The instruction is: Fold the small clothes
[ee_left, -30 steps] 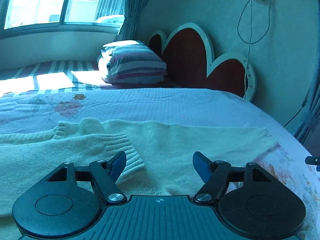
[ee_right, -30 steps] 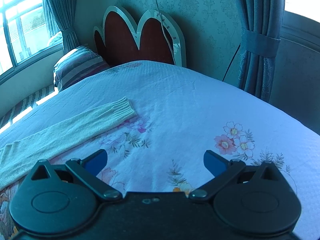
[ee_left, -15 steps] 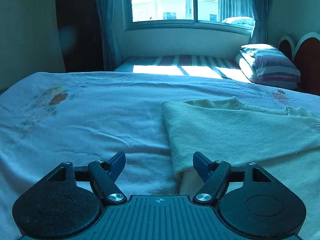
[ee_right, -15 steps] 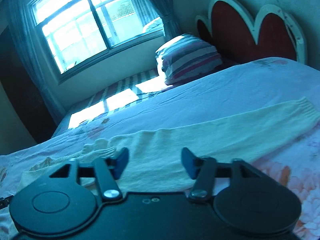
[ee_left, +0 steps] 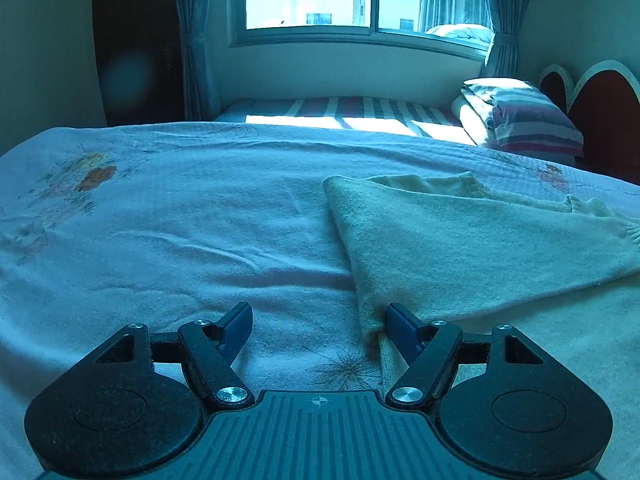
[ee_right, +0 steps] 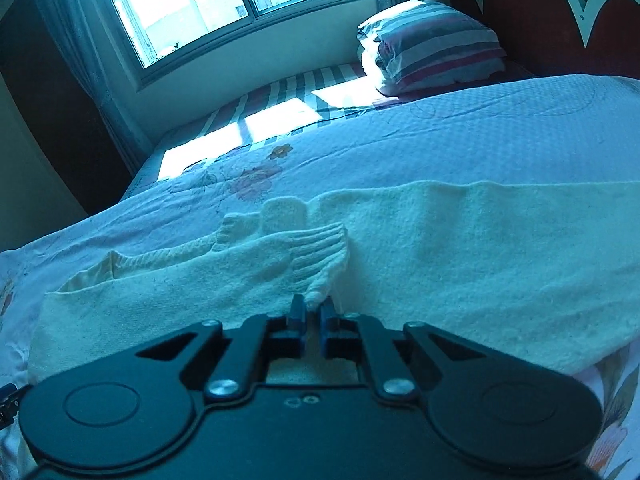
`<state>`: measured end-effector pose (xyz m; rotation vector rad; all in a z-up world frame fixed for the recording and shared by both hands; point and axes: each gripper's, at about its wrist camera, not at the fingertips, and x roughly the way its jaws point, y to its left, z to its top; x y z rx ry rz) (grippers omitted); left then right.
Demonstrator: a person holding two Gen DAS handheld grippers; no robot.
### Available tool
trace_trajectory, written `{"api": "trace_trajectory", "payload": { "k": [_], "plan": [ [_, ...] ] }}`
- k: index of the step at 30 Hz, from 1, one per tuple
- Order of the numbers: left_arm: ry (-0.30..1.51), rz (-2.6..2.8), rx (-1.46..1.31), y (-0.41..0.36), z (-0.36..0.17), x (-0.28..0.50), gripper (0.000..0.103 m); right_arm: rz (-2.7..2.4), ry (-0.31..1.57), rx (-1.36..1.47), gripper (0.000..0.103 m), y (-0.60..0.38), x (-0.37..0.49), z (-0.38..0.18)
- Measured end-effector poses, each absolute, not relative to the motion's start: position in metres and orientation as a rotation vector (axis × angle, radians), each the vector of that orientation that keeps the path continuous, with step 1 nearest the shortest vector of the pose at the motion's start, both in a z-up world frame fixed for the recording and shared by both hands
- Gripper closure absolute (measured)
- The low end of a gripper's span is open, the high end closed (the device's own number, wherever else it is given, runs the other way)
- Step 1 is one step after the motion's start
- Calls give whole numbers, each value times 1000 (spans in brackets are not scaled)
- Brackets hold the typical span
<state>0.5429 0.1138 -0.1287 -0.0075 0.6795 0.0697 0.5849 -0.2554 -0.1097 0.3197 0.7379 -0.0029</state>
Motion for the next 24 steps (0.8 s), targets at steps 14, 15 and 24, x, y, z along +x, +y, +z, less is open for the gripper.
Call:
{"api": "trace_trajectory", "payload": {
  "k": [14,15,24],
  "plan": [
    [670,92,54,106,-123,625,30,-36,788,117,64,-241,617,-117],
    [675,117,114,100,-124,629,30,-36,754,107,63,-239,615,-115],
    [627,101,-8,119,-112,583,30,-87,586,303,59,-301,563,-86]
  ]
}}
